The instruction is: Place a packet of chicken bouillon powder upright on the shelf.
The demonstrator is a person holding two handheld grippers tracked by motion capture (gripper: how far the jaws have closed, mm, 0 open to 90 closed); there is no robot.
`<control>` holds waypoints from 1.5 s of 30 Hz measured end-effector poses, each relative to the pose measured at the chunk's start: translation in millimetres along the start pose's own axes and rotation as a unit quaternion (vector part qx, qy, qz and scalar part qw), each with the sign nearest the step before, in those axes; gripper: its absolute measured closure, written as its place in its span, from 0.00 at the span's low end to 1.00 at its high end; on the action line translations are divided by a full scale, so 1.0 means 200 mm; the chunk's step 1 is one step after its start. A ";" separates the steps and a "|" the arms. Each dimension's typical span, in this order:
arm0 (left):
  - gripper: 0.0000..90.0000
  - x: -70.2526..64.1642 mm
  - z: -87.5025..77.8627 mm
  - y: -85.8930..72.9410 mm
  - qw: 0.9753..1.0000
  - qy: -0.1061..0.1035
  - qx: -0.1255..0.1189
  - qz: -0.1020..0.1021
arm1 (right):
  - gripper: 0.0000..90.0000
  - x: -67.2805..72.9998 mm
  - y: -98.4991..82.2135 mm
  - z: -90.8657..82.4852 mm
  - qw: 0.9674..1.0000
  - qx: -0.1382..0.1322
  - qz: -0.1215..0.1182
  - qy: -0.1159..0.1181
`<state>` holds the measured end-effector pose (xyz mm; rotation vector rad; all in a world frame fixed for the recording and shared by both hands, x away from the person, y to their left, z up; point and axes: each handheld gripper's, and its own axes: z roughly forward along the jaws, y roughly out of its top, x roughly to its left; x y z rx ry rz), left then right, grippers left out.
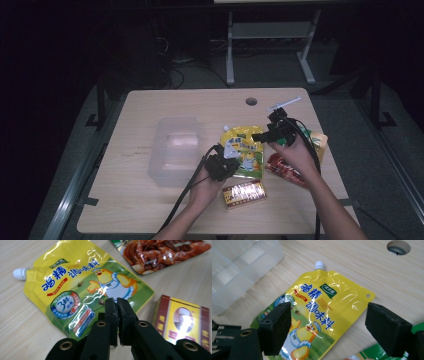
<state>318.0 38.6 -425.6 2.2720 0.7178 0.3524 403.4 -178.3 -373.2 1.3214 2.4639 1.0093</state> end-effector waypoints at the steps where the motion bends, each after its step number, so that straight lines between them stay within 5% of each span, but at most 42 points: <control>1: 0.97 0.00 0.01 0.00 1.000 0.002 0.003 -0.001 | 0.23 -0.01 0.00 0.02 1.000 0.004 0.004 0.001; 13: 0.99 0.01 0.11 0.00 0.998 0.021 0.051 -0.012 | 0.26 -0.15 -0.02 0.23 0.997 0.049 0.056 -0.005; 21: 0.99 0.01 0.13 0.00 0.998 0.021 0.061 -0.014 | 0.30 -0.19 -0.04 0.32 0.994 0.064 0.086 -0.010; 33: 0.99 0.02 0.13 0.01 0.998 0.013 0.061 -0.022 | 0.36 -0.20 -0.05 0.40 0.992 0.077 0.100 -0.016; 45: 0.99 0.03 0.14 0.01 0.997 0.012 0.069 -0.014 | 0.52 -0.20 -0.06 0.43 0.992 0.080 0.100 0.012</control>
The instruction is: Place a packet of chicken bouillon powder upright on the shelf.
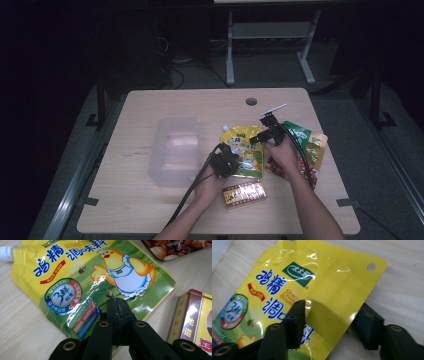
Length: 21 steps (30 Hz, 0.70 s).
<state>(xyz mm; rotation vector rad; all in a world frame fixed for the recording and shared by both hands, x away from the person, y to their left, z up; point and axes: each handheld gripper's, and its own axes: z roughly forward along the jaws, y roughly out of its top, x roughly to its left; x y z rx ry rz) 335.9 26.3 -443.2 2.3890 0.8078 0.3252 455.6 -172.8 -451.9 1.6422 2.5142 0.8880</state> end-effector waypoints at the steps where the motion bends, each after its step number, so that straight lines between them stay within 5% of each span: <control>1: 0.99 0.00 0.00 0.00 1.000 0.001 -0.001 0.000 | 0.57 0.00 0.00 0.00 1.000 0.000 0.000 0.007; 4: 0.99 0.00 0.00 0.00 1.000 0.002 -0.001 0.000 | 0.70 0.01 0.00 0.00 1.000 0.004 -0.009 0.024; 9: 0.99 0.00 0.01 0.01 1.000 0.001 0.000 0.001 | 0.82 0.03 0.00 0.00 1.000 0.002 -0.022 0.015; 14: 0.99 0.00 0.00 0.00 1.000 0.003 -0.001 0.006 | 0.95 0.00 0.00 0.00 0.999 0.001 -0.010 0.030; 21: 0.94 -0.01 -0.01 0.01 1.000 -0.006 -0.013 -0.007 | 1.00 0.01 0.00 -0.03 0.999 -0.008 -0.020 0.036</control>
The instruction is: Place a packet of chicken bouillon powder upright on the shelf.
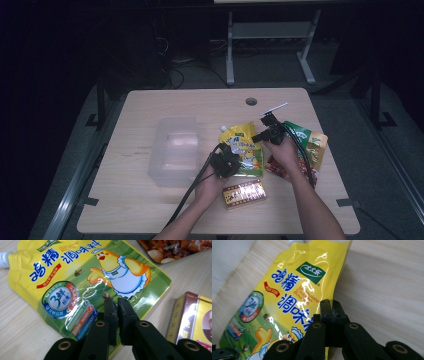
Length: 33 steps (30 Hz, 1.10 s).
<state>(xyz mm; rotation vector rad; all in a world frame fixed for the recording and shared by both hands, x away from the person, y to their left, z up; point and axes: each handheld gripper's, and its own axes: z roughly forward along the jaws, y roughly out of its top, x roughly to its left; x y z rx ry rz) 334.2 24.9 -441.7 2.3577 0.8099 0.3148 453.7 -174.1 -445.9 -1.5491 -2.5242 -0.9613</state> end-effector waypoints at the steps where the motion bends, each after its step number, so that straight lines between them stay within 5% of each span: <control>1: 0.93 0.00 0.00 0.00 1.000 0.000 -0.001 -0.001 | 1.00 0.00 0.00 -0.01 1.000 -0.002 0.000 0.001; 18: 0.70 -0.02 -0.16 0.01 0.998 -0.025 -0.051 0.003 | 1.00 0.07 0.01 -0.25 0.997 -0.072 -0.012 0.024; 33: 0.54 -0.08 -0.28 -0.07 0.994 -0.052 -0.093 0.016 | 1.00 0.24 0.02 -0.47 0.988 -0.128 -0.070 0.047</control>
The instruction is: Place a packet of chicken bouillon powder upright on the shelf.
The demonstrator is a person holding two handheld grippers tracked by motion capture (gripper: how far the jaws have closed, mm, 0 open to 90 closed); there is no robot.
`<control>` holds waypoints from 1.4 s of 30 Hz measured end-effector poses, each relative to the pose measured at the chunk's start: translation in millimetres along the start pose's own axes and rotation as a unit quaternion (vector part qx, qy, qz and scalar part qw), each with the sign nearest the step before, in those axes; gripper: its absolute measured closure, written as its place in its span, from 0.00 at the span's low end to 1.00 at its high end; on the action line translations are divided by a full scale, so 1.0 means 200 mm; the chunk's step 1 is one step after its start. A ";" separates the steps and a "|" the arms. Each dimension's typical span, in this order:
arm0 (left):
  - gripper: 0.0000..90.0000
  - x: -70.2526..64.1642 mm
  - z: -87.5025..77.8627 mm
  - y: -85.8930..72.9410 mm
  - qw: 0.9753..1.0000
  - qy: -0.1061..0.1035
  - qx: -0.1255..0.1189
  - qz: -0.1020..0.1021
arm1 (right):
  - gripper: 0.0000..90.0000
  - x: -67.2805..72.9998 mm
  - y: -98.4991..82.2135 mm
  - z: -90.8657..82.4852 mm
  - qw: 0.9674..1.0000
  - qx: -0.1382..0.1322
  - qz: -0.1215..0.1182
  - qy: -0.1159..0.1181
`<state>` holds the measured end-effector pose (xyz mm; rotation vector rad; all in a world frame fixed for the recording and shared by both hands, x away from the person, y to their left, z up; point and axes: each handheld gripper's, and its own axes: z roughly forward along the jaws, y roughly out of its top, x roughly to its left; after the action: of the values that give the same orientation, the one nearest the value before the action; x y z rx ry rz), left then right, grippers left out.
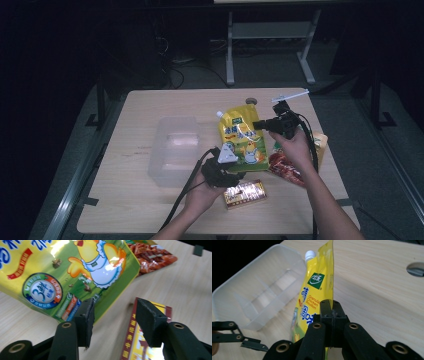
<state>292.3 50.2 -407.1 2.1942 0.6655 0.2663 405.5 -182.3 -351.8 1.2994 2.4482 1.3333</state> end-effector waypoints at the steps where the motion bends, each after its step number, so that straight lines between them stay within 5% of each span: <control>1: 0.52 0.00 0.00 0.00 1.000 0.000 0.000 0.000 | 1.00 0.02 0.00 -0.01 1.000 -0.001 -0.005 0.002; 14: 0.42 -0.06 -0.09 -0.07 1.000 -0.012 -0.014 0.017 | 1.00 0.15 0.01 -0.09 0.998 -0.025 -0.036 0.036; 27: 0.33 -0.12 -0.16 -0.15 0.998 -0.026 -0.030 0.045 | 1.00 0.24 0.02 -0.15 0.996 -0.043 -0.062 0.046; 42: 0.30 -0.19 -0.21 -0.25 0.997 -0.048 -0.043 0.044 | 1.00 0.38 0.10 -0.19 0.990 -0.077 -0.077 0.092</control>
<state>225.5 82.2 -416.5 2.1408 0.4972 0.2291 354.0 -149.4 -291.1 0.9720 2.4424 1.6267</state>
